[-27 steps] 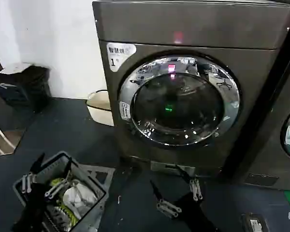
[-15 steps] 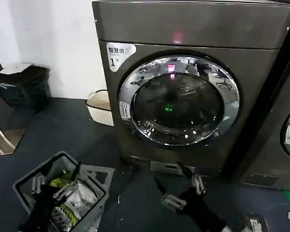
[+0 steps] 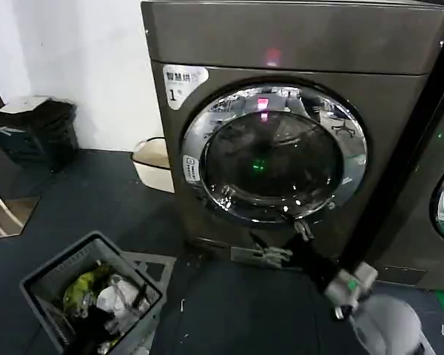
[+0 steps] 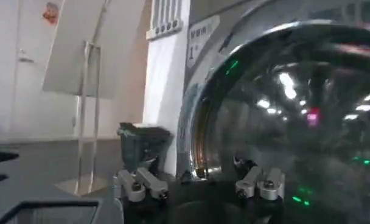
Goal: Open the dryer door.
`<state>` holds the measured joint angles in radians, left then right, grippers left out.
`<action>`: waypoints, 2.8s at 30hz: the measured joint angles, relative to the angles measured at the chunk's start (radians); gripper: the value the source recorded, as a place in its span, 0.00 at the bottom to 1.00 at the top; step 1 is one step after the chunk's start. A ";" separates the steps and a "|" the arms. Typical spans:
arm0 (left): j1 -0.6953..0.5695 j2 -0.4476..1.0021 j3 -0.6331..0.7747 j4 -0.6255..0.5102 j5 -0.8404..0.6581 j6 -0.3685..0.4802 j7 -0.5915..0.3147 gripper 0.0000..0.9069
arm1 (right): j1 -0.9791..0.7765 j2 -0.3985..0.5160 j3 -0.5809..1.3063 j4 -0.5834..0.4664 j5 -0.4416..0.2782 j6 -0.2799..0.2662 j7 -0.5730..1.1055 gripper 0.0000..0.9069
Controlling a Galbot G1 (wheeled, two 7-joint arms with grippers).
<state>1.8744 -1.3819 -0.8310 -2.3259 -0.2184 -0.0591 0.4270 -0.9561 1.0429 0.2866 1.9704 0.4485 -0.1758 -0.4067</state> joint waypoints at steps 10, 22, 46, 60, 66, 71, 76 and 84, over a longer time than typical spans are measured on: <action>0.006 -0.033 -0.013 -0.002 -0.010 0.059 0.050 1.00 | 0.222 0.039 -0.156 -0.193 0.009 -0.015 0.015 1.00; 0.018 -0.049 -0.059 0.009 -0.032 -0.006 0.153 1.00 | 0.404 0.124 -0.289 -0.373 -0.014 0.017 0.004 1.00; 0.018 -0.068 -0.118 0.018 -0.090 -0.035 0.225 1.00 | 0.587 0.255 -0.392 -0.615 0.055 0.019 -0.093 1.00; -0.073 0.064 -0.173 0.137 -0.358 0.010 0.158 1.00 | 0.468 0.114 -0.313 -0.447 0.117 -0.035 -0.407 1.00; -0.172 0.212 -0.179 0.221 -0.492 0.047 0.097 1.00 | 0.400 0.038 -0.265 -0.368 0.115 -0.032 -0.583 1.00; -0.263 0.335 -0.153 0.296 -0.570 0.078 0.052 1.00 | 0.332 -0.016 -0.207 -0.298 0.123 -0.032 -0.705 1.00; -0.370 0.453 -0.086 0.397 -0.614 0.084 0.079 1.00 | 0.244 -0.068 -0.128 -0.225 0.127 -0.007 -0.838 1.00; -0.585 0.577 0.122 0.525 -0.658 0.091 0.111 1.00 | 0.039 -0.140 0.087 -0.139 0.160 0.091 -0.957 1.00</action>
<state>1.2896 -0.8050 -0.7093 -1.8007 -0.8767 0.0319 0.5379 -0.9166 0.9032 0.3733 1.8319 0.6087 -0.0849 -1.3637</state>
